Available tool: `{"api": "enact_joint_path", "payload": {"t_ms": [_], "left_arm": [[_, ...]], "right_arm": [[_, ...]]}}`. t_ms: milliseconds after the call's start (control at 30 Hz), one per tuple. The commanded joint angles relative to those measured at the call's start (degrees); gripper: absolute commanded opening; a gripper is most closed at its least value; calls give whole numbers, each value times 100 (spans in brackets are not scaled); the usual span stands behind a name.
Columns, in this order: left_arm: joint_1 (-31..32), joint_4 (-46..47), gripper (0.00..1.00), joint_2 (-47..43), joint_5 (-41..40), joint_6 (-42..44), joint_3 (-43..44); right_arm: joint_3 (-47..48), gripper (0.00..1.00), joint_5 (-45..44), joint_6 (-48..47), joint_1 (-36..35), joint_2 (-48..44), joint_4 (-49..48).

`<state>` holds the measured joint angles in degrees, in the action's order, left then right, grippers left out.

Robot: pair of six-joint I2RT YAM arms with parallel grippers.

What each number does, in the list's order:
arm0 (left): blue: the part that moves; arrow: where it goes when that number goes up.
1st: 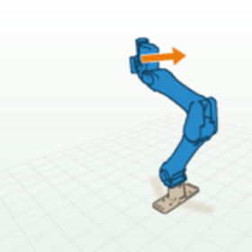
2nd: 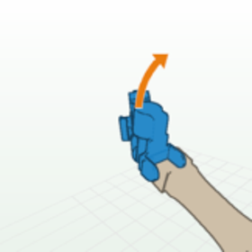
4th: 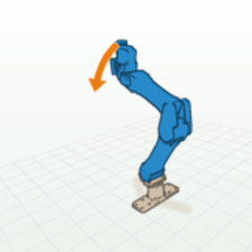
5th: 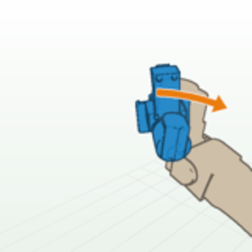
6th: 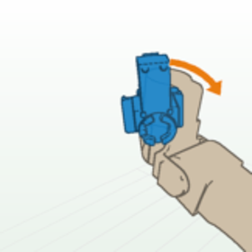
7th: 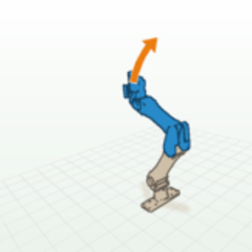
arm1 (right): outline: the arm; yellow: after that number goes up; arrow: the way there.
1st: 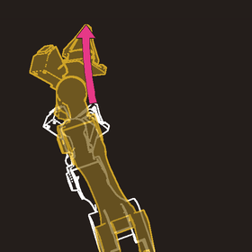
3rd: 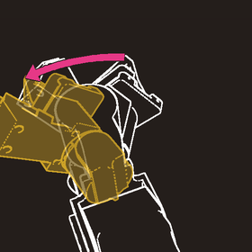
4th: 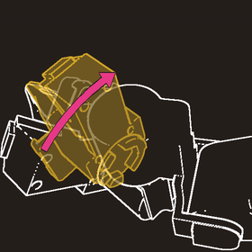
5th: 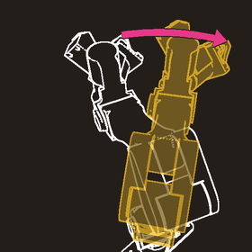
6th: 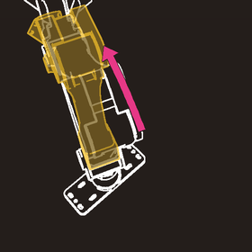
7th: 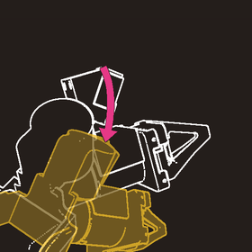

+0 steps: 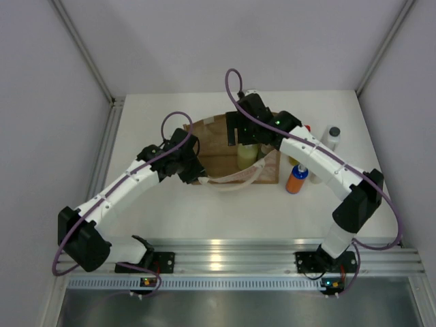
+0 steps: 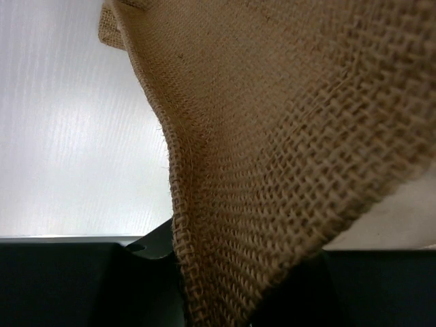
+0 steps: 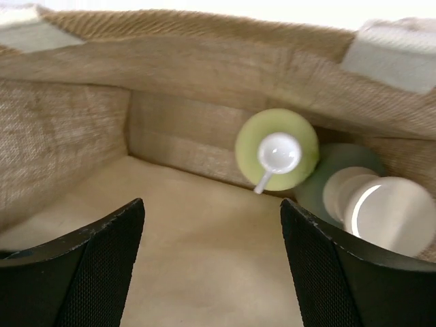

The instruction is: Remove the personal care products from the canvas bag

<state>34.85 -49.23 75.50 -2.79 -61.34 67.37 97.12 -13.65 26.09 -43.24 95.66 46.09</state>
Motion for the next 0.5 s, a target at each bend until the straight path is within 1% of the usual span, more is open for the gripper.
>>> {"api": "enact_joint_path", "payload": {"t_ms": [0,67,200,333,467], "left_arm": [[-22,98,31,-35,112,9,-31],[-22,98,31,-97,103,-79,-101],[-22,98,31,-220,24,-220,-242],[-22,107,32,-177,85,-247,-233],[-22,98,33,-98,94,-264,-164]], "right_arm": [[710,78,-787,169,-61,216,479],[834,78,-1138,20,-53,357,708],[914,78,-1184,-77,-9,602,726],[940,77,-1395,28,9,796,744],[1054,73,-1491,107,27,1094,744]]}}
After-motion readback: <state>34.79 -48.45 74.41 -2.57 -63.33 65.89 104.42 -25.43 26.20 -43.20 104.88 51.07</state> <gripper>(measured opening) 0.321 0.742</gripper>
